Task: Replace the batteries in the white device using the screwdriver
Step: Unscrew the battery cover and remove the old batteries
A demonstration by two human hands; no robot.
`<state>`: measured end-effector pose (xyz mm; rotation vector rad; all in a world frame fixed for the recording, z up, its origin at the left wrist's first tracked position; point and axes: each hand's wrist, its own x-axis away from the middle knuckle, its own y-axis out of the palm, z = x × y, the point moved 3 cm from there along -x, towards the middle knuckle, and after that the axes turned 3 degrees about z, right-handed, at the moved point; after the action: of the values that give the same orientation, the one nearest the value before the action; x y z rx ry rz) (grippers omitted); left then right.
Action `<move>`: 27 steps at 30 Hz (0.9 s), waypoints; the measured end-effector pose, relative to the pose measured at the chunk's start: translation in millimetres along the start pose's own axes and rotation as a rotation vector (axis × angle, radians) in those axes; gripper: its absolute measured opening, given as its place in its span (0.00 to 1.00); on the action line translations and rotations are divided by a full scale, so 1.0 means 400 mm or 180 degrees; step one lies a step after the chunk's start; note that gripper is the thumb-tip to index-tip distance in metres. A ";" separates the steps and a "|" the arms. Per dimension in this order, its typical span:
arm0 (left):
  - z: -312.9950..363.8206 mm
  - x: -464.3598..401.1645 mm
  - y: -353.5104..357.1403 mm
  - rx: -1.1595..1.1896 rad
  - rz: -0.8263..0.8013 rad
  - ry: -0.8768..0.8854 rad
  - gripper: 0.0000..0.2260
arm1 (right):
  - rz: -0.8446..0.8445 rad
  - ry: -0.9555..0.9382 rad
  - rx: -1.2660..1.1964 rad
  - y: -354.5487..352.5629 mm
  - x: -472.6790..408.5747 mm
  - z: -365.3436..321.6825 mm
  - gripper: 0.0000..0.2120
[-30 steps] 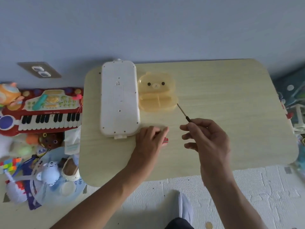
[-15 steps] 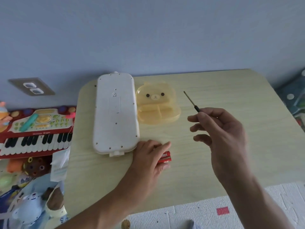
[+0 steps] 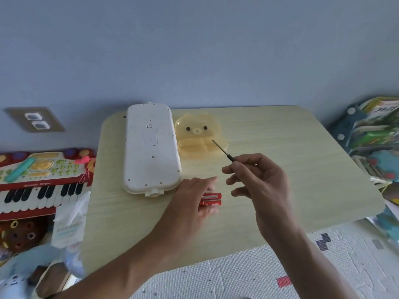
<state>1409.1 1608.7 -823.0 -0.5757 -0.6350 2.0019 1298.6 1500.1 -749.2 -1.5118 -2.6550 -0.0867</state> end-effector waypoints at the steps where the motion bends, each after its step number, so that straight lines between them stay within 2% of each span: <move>1: 0.002 0.002 -0.001 0.0022 -0.0016 -0.0011 0.30 | 0.0003 -0.0018 -0.0002 0.003 0.005 -0.004 0.03; 13: 0.022 0.026 -0.044 0.0140 -0.0043 0.0002 0.36 | 0.0145 -0.0178 0.0016 0.007 0.029 -0.034 0.01; 17: 0.028 0.035 -0.164 0.0104 0.0421 0.0086 0.27 | 0.0056 -0.0125 0.0170 0.044 -0.005 -0.054 0.02; 22: -0.033 -0.024 -0.356 0.0402 0.1285 -0.0304 0.13 | -0.0279 -0.0028 0.0288 0.161 -0.084 -0.087 0.04; 27: -0.120 -0.153 -0.451 0.0740 0.1629 -0.0460 0.08 | -0.0604 -0.0020 0.0039 0.290 -0.207 -0.076 0.03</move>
<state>1581.6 1643.6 -735.4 -0.4868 -0.3492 2.5734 1442.0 1485.6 -726.6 -1.2549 -2.7915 -0.0776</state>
